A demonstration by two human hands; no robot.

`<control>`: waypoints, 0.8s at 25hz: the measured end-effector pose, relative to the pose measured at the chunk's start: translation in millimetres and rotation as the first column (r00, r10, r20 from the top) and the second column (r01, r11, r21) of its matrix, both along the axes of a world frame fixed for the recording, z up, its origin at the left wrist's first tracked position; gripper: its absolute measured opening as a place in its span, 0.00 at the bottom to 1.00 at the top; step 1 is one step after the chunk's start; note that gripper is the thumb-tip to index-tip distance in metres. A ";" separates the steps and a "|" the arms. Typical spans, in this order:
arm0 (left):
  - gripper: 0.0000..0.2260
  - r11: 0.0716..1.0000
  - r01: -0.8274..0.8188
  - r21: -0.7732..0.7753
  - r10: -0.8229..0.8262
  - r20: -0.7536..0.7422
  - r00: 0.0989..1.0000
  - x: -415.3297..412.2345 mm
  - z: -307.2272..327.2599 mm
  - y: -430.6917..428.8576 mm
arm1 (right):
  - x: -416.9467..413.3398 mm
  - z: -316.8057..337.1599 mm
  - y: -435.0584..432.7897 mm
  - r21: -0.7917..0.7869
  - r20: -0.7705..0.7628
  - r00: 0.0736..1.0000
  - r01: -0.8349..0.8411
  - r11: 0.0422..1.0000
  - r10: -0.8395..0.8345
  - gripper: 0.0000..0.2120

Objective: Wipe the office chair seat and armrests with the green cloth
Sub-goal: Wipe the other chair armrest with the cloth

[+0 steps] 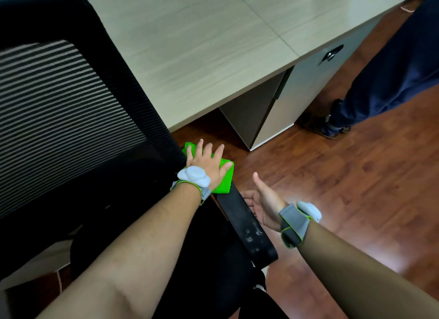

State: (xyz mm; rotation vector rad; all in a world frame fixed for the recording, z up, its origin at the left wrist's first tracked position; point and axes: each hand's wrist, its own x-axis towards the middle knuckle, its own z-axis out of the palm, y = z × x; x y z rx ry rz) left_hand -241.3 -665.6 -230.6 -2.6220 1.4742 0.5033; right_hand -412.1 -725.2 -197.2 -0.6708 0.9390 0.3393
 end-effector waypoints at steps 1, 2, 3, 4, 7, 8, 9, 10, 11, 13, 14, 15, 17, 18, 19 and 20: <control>0.28 1.000 -0.008 -0.014 0.008 0.006 1.000 -3.3 0.5 1.7 | -1.5 -0.8 -0.5 0.008 0.005 1.000 0.010 1.000 -0.010 0.42; 0.28 0.999 -0.016 -0.035 0.016 0.014 1.000 -8.0 1.4 5.0 | -2.4 -1.4 -1.1 0.012 0.006 1.000 0.013 1.000 -0.013 0.43; 0.28 0.998 -0.016 -0.060 0.017 0.020 1.000 -15.1 3.0 8.9 | -3.9 -1.7 -1.9 0.018 0.001 1.000 0.012 1.000 -0.012 0.44; 0.29 0.996 0.004 -0.086 -0.002 0.023 1.000 -24.7 5.0 14.2 | -5.1 -1.1 -1.8 0.028 -0.003 1.000 0.011 1.000 -0.011 0.45; 0.29 0.963 0.239 -0.126 -0.231 0.074 0.970 -62.3 8.0 34.6 | -8.4 -0.4 -1.2 0.038 0.001 0.999 0.035 0.999 -0.035 0.45; 0.28 0.940 0.316 -0.131 -0.304 0.103 0.947 -70.8 10.3 40.3 | -9.4 -0.2 -0.4 0.038 0.001 0.999 0.053 0.998 -0.053 0.45; 0.28 0.925 0.357 -0.134 -0.342 0.121 0.932 -72.4 11.7 43.3 | -10.0 -0.1 0.9 0.041 0.005 0.998 0.069 0.997 -0.070 0.45; 0.28 0.916 0.377 -0.136 -0.359 0.135 0.923 -69.4 12.1 43.5 | -10.5 0.0 1.9 0.046 0.011 0.997 0.081 0.996 -0.081 0.45; 0.28 0.912 0.388 -0.131 -0.371 0.134 0.919 -63.8 12.2 41.9 | -11.4 0.1 2.2 0.049 0.017 0.996 0.084 0.995 -0.084 0.45; 0.27 0.916 0.382 -0.125 -0.372 0.098 0.923 -48.8 8.5 35.8 | -12.3 0.4 1.6 0.047 0.019 0.997 0.068 0.997 -0.069 0.45; 0.27 0.930 0.348 -0.116 -0.342 0.067 0.937 -39.8 5.8 31.1 | -12.4 0.6 1.4 0.047 0.016 0.998 0.056 0.997 -0.057 0.46; 0.26 0.950 0.295 -0.105 -0.290 0.053 0.955 -28.5 3.9 25.7 | -12.2 0.5 1.1 0.047 0.014 0.999 0.047 0.998 -0.048 0.47; 0.25 0.978 0.191 -0.078 -0.187 0.058 0.981 -8.2 0.9 15.8 | -13.8 -1.3 0.6 0.050 0.015 0.999 0.045 0.998 -0.045 0.47; 0.25 0.986 0.153 -0.070 -0.150 0.055 0.987 -1.0 0.0 12.1 | -14.7 -2.8 0.5 0.055 0.021 0.999 0.044 0.998 -0.045 0.47; 0.24 0.989 0.130 -0.068 -0.127 0.047 0.991 2.8 -0.2 8.4 | -16.4 -4.0 0.3 0.063 0.026 0.998 0.047 0.997 -0.048 0.47; 0.24 0.991 0.117 -0.069 -0.114 0.039 0.993 4.3 -0.8 6.5 | -17.4 -5.0 1.2 0.073 0.029 0.998 0.051 0.996 -0.053 0.47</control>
